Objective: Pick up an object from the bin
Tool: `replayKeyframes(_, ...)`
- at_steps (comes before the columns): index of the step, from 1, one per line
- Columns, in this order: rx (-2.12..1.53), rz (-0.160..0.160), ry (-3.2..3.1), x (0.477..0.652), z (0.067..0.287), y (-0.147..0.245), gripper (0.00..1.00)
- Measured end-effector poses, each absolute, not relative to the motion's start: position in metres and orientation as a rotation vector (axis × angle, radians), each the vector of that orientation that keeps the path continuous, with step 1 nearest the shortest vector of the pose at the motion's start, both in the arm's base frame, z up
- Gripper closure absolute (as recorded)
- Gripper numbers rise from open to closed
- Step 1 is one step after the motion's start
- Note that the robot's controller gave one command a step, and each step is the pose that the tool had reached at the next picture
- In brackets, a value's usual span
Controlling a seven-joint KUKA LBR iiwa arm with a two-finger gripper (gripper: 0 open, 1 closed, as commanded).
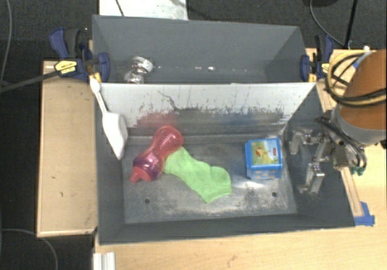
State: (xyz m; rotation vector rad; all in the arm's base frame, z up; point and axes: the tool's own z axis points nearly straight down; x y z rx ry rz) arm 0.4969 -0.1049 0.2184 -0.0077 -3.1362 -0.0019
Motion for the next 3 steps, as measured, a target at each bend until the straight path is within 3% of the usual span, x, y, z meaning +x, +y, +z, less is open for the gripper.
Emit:
replayKeyframes(1,-0.001,0.001,-3.145,0.499,0.223,-0.104,0.0)
replayKeyframes(2,0.085,0.003,-3.148,0.492,0.149,-0.128,0.0)
replayKeyframes(3,0.23,0.0,-3.136,0.484,0.092,-0.042,0.0)
